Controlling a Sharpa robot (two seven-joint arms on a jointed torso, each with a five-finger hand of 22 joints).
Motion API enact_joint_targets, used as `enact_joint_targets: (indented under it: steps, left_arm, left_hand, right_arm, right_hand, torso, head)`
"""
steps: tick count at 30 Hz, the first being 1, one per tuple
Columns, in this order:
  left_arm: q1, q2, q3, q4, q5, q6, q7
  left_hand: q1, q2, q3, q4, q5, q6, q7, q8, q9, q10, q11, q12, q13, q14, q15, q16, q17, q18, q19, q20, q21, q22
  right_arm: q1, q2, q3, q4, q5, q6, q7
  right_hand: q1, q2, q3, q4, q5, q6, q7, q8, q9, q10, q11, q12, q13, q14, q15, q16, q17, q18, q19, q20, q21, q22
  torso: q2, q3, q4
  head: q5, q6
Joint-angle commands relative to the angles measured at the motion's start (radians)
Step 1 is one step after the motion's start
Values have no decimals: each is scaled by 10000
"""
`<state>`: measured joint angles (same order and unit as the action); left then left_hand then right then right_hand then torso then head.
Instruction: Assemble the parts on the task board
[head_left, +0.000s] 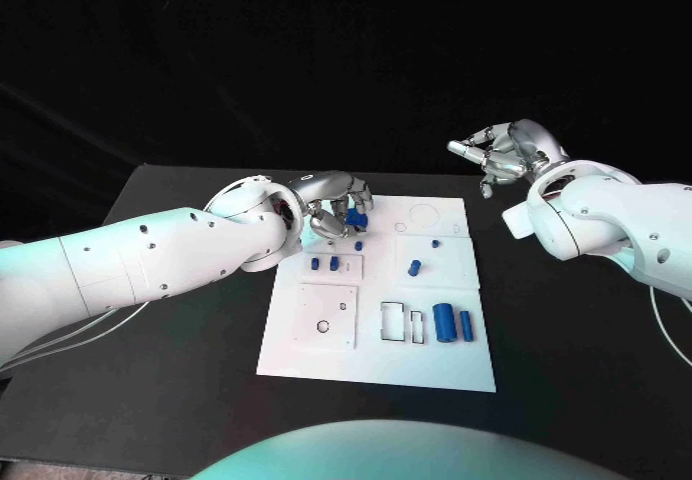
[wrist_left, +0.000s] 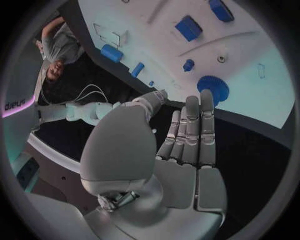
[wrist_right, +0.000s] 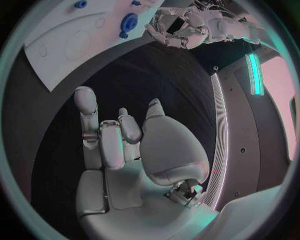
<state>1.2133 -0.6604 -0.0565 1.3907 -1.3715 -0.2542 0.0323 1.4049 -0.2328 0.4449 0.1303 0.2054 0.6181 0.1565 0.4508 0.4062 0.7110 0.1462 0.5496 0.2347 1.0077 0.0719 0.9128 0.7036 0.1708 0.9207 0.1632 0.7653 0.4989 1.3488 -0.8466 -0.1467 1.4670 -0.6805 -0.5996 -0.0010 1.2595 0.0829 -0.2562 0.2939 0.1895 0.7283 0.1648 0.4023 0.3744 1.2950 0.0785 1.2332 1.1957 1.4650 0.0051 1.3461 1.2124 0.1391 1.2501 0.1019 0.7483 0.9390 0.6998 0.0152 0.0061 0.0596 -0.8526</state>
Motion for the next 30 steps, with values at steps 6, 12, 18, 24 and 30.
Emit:
enact_joint_targets:
  steps: [6,12,18,24,30]
  left_arm:
    - [-12,194,-39,-195,-2352,1125,219]
    - [-10,360,-47,-393,-2734,1652,86]
    - [-11,521,-50,-579,-2823,1997,35]
    - [-12,619,-52,-639,-2842,2096,63]
    - [-14,686,-59,-711,-2830,2041,186]
  left_hand:
    - [418,72,-592,307,-38,791,-83,-407,-626,255,-150,-12,-548,265,-125,1072,-211,123,486,-88,273,160]
    - [591,55,-695,574,-42,1148,-100,-691,-964,606,-217,-29,-878,506,-186,2116,-308,121,660,-135,819,549]
    - [663,54,-644,678,-38,1374,-23,-768,-1074,798,-206,-77,-1009,547,-176,2487,-403,119,661,-124,1056,730]
    - [733,8,-405,793,-25,1677,53,-913,-1219,1168,-243,-187,-1167,766,-210,3021,-283,121,641,-122,1373,972]
    - [911,-26,319,740,-23,2324,64,-948,-1319,1785,-321,-418,-1349,1374,-290,3778,309,129,645,-160,1875,1339]
  right_arm:
    - [-2,18,3,-8,-9,37,97]
    - [-2,31,3,0,-9,30,100]
    - [-2,39,3,5,-10,28,99]
    - [-2,42,3,11,-11,31,95]
    - [-2,40,3,19,-11,32,88]
  right_hand:
    - [-11,122,-58,-23,-19,-63,-10,38,-14,-69,-4,-51,-10,187,-50,-38,-7,180,34,11,-51,-9]
    - [-11,122,-58,-23,-19,-63,-10,38,-14,-69,-4,-51,-10,187,-50,-38,-7,180,34,11,-51,-9]
    - [-11,122,-58,-23,-19,-63,-10,38,-14,-69,-4,-51,-10,187,-50,-38,-7,180,34,11,-51,-9]
    - [-11,122,-58,-23,-19,-63,-10,38,-14,-69,-4,-51,-10,187,-50,-38,-7,180,34,11,-51,-9]
    - [18,154,-98,-28,-16,-65,-11,61,-24,-59,-4,-39,-2,193,-50,-28,22,176,44,12,-44,9]
  torso:
    - [9,2,-3]
    - [6,9,-6]
    - [0,9,-1]
    - [1,15,-9]
    - [5,17,-15]
  head:
    - [-36,-28]
    - [-31,-22]
    - [-55,11]
    - [-77,9]
    - [-101,6]
